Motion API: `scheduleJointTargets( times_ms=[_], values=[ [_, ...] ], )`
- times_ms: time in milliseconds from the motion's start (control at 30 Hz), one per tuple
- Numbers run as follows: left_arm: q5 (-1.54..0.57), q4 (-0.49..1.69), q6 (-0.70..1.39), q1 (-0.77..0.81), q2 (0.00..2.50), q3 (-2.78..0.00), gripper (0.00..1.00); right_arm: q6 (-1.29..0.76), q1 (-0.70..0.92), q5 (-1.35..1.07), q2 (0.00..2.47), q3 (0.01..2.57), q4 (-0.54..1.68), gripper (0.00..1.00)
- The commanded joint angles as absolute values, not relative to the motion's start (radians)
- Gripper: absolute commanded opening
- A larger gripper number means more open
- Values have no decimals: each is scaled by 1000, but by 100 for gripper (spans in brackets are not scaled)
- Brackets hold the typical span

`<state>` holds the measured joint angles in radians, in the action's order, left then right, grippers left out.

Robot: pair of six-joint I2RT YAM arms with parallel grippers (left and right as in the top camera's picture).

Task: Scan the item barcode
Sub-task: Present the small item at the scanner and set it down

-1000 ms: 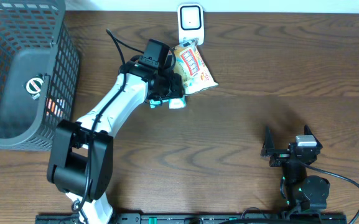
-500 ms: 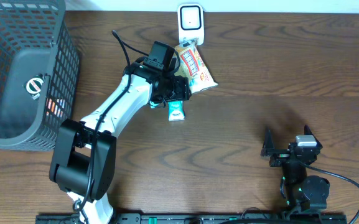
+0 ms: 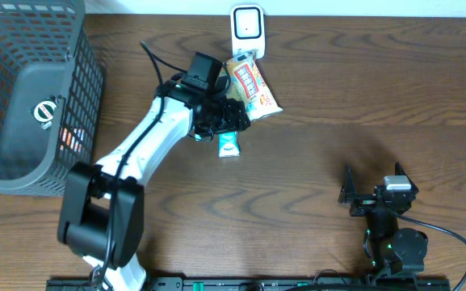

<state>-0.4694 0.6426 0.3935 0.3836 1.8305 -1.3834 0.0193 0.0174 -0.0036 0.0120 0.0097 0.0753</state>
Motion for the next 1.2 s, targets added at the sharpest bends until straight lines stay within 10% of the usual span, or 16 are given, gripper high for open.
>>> scheduleJointTargets(
  times_ms=[0, 1167],
  values=[
    [-493, 650, 401, 367, 1735, -1394, 73, 31, 20, -3, 6, 6, 77, 99],
    [-188, 815, 479, 353, 1393, -1394, 95, 31, 20, -3, 6, 6, 77, 99]
  ],
)
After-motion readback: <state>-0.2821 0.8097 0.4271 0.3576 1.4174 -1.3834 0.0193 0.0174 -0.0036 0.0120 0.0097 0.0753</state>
